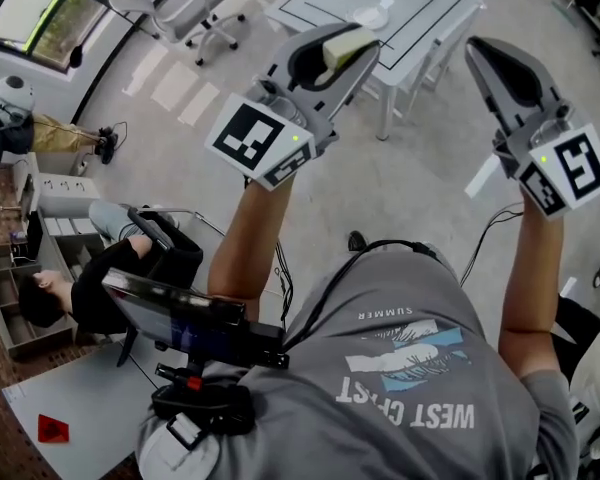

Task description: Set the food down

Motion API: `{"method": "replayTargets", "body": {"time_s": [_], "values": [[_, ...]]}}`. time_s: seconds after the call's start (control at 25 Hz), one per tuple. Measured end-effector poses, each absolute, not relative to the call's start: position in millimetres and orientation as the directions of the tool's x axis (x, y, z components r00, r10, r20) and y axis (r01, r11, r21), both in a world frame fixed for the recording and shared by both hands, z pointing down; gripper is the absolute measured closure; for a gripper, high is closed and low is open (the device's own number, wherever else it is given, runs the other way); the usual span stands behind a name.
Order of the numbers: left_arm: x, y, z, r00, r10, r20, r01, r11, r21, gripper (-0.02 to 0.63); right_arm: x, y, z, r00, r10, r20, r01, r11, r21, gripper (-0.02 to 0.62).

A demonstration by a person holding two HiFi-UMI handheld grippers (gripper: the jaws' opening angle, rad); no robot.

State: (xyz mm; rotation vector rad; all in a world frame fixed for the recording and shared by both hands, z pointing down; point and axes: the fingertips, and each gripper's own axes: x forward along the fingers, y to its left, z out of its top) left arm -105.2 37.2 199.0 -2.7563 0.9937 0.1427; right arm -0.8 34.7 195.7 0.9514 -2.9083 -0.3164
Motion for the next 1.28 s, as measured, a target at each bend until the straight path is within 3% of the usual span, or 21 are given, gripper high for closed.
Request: {"method": "replayTargets", "body": {"time_s": [0.28,1.28], "values": [[-138,17,206,0.763,-0.632,-0.133,-0.646,-0.747,-0.159,0.499,-33,10,202,-0.808,-0.590,-0.009,-0.579,0.789,0.206,0.588],[-26,-156,228,0.609,-0.791,-0.058,-0.791,-0.600,-0.118,0.499,69,-156,214,-0.917,-0.397,0.027,-0.390,0.910,0.140,0.588]]}}
